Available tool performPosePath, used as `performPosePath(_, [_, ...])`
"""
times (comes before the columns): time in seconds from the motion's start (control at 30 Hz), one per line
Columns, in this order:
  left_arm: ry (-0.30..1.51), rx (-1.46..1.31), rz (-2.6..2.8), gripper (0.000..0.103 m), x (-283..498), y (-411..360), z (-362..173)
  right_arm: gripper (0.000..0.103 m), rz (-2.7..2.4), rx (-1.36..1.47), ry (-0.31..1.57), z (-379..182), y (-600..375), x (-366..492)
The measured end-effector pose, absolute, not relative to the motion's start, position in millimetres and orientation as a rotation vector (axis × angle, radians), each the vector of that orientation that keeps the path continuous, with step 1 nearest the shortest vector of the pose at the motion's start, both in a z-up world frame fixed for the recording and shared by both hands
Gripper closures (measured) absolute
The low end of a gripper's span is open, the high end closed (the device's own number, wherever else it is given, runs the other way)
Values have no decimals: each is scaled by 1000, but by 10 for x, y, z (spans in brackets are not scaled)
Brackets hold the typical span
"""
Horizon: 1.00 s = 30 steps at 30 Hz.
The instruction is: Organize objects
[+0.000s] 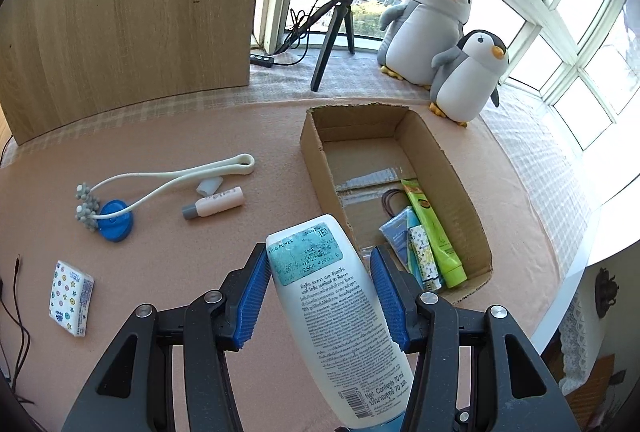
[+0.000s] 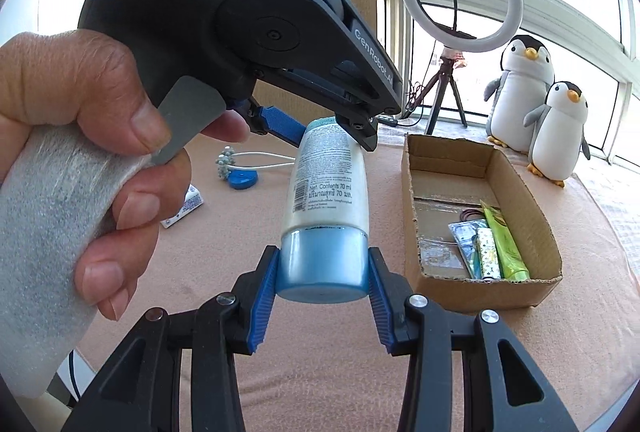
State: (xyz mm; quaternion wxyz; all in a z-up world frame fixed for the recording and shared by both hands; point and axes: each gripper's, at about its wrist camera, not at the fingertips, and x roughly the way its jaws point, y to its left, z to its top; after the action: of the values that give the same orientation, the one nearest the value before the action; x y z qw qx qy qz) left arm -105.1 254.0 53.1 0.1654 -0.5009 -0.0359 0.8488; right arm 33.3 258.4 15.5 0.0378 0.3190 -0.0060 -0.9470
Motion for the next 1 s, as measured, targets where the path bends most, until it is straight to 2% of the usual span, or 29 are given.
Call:
performPosePath(0.37, [-4, -1364, 2331, 48, -1359, 3440, 503, 64, -3042, 997, -82, 178, 3213, 240])
performPosePath(0.67, [36, -1345, 2323, 47, -1626, 3693, 366, 64, -3067, 1008, -126, 70, 3440, 37])
performPosePath(0.7, [59, -1338, 2332, 41, -1651, 3701, 334, 64, -3076, 1020, -119, 39, 3452, 3])
performPosePath(0.73, [85, -1348, 2341, 16, -1678, 3700, 293, 64, -3089, 1058, -100, -9, 3451, -52])
performPosePath(0.77, [74, -1359, 2344, 0, -1705, 3670, 262, 64, -3090, 1110, -86, -63, 3448, -109])
performPosePath(1.0, [32, -1415, 2379, 1, -1735, 3294, 139, 61, -3087, 1130, -125, -111, 3430, -41])
